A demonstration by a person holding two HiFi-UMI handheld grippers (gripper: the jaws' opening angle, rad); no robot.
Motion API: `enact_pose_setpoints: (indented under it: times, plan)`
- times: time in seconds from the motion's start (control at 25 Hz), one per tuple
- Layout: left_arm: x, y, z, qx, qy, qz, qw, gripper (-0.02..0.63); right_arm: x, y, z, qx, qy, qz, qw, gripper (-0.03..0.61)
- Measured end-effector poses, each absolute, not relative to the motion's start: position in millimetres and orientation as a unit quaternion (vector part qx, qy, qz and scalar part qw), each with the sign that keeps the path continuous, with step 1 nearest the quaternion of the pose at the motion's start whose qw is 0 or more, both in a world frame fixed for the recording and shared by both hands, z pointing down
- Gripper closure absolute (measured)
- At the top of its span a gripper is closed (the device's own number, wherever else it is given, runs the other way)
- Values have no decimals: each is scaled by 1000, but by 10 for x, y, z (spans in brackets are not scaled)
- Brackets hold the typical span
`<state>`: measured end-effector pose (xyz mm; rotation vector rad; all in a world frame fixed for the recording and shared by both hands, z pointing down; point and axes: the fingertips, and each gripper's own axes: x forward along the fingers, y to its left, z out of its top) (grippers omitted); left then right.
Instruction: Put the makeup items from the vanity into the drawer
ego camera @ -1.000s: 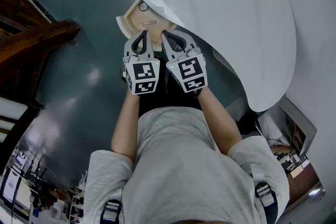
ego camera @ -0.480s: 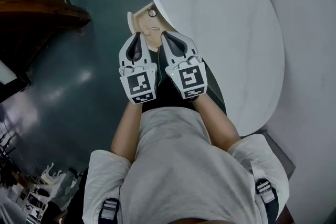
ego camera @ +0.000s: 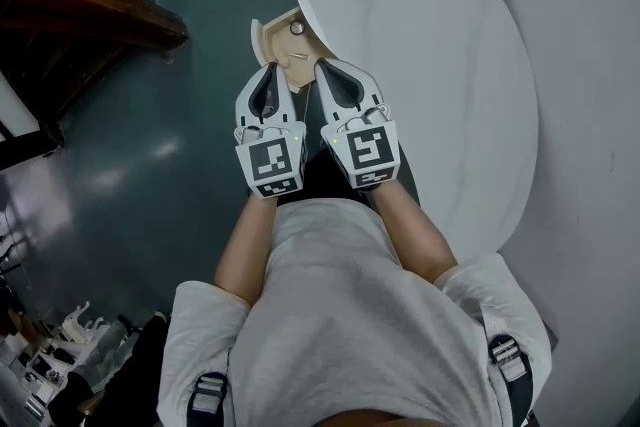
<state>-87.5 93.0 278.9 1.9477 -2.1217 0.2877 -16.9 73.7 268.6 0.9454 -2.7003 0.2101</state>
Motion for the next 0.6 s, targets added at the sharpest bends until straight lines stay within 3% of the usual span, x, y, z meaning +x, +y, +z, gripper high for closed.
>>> enact_pose_setpoints:
  times: [0.6]
  plan:
    - [-662,1096,2613,663,-735,97,102,607,-1,902,2468,318,-939,55,121,565]
